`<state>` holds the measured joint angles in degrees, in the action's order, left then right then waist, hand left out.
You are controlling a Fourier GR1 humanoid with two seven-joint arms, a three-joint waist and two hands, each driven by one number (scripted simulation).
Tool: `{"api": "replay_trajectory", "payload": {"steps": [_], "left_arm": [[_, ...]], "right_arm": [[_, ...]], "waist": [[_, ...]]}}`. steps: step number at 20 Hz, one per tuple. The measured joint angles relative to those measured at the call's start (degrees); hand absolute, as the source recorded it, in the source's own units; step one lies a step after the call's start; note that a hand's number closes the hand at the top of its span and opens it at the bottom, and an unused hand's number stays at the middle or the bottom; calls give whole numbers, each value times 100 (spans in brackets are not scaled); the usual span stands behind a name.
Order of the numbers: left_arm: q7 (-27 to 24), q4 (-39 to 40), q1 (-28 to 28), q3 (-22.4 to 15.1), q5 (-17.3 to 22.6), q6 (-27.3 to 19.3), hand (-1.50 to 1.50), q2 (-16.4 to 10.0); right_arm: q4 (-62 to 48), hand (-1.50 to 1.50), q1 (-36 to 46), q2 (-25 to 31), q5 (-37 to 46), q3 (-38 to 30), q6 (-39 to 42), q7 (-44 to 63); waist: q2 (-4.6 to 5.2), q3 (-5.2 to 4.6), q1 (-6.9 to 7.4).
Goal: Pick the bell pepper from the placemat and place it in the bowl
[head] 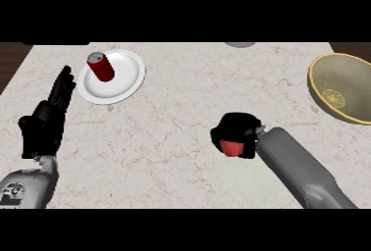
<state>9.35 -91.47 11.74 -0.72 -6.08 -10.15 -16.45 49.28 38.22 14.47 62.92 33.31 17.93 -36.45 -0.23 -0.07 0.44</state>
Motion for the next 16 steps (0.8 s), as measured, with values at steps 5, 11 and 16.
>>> {"api": "replay_trajectory", "payload": {"steps": [5, 11, 16], "left_arm": [[-93, 92, 46, 122, -61, 66, 0, 89], [66, -103, -71, 93, -204, 5, 0, 200], [77, -135, -257, 240, -198, -61, 0, 149]], "right_arm": [[-17, 150, -76, -170, 187, -238, -54, -207], [826, 150, -799, -154, 91, -499, 47, 35], [1671, 150, -1902, -478, -217, -1015, -95, 1272]], "waist": [[2, 0, -16], [-31, 1, -133], [-130, -26, -415]]}}
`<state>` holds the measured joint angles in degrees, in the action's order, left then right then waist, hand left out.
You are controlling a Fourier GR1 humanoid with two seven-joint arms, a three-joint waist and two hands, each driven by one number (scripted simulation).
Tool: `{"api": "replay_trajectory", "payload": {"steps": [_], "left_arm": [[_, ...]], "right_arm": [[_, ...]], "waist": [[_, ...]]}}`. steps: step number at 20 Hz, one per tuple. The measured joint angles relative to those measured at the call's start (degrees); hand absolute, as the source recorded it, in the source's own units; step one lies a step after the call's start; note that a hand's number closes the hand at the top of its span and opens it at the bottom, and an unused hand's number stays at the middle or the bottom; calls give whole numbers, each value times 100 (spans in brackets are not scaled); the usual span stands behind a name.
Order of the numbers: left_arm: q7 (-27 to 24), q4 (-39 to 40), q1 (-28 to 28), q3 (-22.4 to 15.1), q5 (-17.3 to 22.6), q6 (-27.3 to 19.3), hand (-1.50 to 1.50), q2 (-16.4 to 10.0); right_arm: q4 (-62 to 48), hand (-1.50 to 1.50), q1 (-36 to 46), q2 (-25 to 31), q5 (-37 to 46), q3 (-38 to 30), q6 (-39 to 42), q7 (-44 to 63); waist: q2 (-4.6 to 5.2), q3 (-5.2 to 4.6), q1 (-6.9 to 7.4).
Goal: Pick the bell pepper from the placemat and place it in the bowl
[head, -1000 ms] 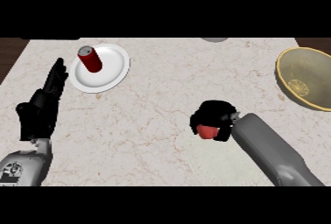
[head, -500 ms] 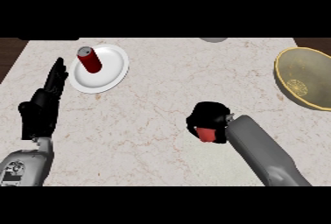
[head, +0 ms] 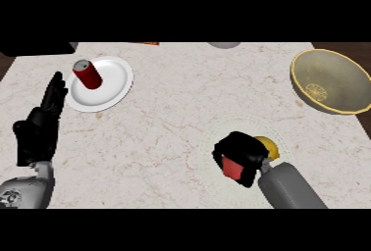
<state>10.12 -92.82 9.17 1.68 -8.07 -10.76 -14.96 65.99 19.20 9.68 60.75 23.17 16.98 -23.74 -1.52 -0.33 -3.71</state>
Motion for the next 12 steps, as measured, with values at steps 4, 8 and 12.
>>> {"api": "replay_trajectory", "payload": {"steps": [4, 8, 12], "left_arm": [[57, -33, -48, 102, 58, 44, 0, -78], [40, -58, -108, 142, 79, 72, 0, -107], [20, -106, -120, 140, 111, 105, 0, -92]], "right_arm": [[1007, 150, -993, -384, -443, -269, -137, 587], [2365, 150, -1760, -668, -959, -520, -170, 1050], [3894, 150, -2425, -760, -1347, -836, -122, 1663]], "waist": [[-1, 11, -104], [10, 16, -115], [35, 18, -57]]}}
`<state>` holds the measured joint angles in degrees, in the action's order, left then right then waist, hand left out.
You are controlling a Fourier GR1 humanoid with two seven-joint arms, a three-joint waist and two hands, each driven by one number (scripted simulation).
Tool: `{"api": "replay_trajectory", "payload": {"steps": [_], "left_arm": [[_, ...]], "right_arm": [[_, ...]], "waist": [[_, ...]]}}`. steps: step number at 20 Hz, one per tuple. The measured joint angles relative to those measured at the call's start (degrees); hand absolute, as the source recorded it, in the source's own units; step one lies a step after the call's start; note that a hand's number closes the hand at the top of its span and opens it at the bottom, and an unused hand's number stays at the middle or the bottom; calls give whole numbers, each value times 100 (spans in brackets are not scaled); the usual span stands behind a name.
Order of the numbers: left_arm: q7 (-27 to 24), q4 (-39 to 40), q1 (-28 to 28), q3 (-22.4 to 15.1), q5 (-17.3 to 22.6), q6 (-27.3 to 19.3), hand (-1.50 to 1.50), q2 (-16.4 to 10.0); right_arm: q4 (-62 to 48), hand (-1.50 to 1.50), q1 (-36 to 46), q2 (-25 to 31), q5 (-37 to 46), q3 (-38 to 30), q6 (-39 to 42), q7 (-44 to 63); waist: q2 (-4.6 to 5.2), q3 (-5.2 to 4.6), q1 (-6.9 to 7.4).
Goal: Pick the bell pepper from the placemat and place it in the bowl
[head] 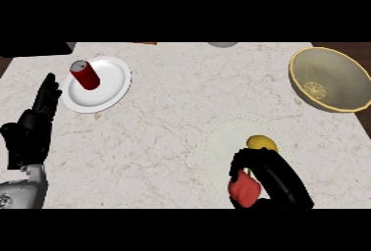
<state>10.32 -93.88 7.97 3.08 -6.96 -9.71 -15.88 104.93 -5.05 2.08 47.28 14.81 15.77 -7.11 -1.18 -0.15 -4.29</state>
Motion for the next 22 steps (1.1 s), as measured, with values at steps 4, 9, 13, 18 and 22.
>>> {"api": "replay_trajectory", "payload": {"steps": [4, 9, 13, 18, 22], "left_arm": [[81, -23, 166, -147, -98, -35, 0, 113], [-34, 88, 243, -124, -55, 102, 0, 112], [54, 92, 384, -122, -82, 160, 0, 116], [-24, 124, 394, -138, -119, 185, 0, 180], [-13, 134, 429, -215, -187, 170, 0, 269]], "right_arm": [[1343, 150, -384, -8, -143, -392, 158, 783], [2050, 150, -220, 108, -956, -1506, 540, 1379], [1565, 150, 425, 288, -1532, -2426, 513, 1528], [248, 150, 1368, 780, -1921, -3411, 164, 1138], [-1116, 150, 2115, 1198, -2062, -3941, -224, 575]], "waist": [[50, 5, 141], [95, 10, 307], [114, 14, 387], [129, 17, 450], [141, 20, 495]]}}
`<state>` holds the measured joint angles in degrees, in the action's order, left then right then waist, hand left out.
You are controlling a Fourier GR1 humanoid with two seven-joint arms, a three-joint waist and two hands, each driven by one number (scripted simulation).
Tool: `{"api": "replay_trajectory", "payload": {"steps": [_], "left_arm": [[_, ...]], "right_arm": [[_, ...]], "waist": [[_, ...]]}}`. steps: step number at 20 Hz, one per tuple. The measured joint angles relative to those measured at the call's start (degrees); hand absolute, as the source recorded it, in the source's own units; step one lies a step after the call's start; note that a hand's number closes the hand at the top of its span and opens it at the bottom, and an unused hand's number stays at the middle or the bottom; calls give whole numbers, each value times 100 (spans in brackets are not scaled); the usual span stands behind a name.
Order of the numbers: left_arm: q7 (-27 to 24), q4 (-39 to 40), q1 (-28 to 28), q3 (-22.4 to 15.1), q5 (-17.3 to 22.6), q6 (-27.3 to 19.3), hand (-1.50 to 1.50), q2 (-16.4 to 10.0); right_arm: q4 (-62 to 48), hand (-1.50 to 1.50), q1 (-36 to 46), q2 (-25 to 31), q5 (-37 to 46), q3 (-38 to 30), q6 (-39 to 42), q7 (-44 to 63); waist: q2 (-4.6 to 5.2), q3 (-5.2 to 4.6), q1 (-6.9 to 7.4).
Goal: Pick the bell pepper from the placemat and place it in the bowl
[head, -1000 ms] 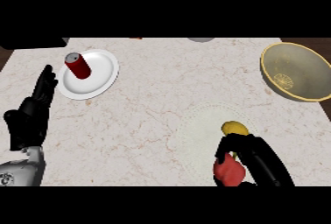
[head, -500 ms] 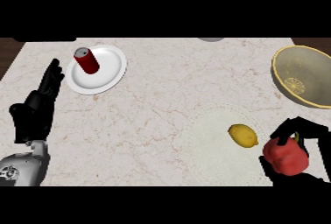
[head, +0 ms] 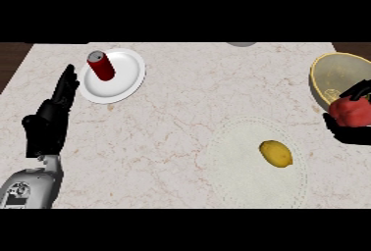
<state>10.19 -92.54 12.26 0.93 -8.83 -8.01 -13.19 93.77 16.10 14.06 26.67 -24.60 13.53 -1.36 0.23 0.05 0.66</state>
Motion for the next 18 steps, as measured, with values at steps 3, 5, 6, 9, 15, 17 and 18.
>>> {"api": "replay_trajectory", "payload": {"steps": [3, 5, 6, 9, 15, 17, 18], "left_arm": [[-27, -35, -47, 4, -27, 18, 0, -1], [-87, 2, -43, 30, -11, 51, 0, -14], [-110, 33, -32, 27, -9, 51, 0, 5], [-39, 0, 49, 11, 8, 74, 0, 33], [-86, 86, 171, -18, 10, 124, 0, 70], [-80, 86, 171, -28, -2, 145, 0, 60], [-35, 51, 192, -33, 11, 165, 0, 60]], "right_arm": [[-934, 150, 416, 438, 184, -223, -340, -511], [-1638, 150, 663, 705, 396, -307, -649, -924], [-1996, 150, 782, 846, 498, -355, -806, -1127], [-2927, 150, 1085, 1129, 936, -386, -1442, -1552], [-4889, 150, 1750, 1590, 1452, -538, -2569, -2314], [-5488, 150, 2021, 1728, 1462, -619, -2694, -2477], [-5758, 150, 2099, 1751, 1430, -680, -2724, -2523]], "waist": [[6, 0, 24], [21, 2, 58], [30, 3, 75], [47, 6, 124], [99, 18, 243], [107, 20, 272], [109, 21, 279]]}}
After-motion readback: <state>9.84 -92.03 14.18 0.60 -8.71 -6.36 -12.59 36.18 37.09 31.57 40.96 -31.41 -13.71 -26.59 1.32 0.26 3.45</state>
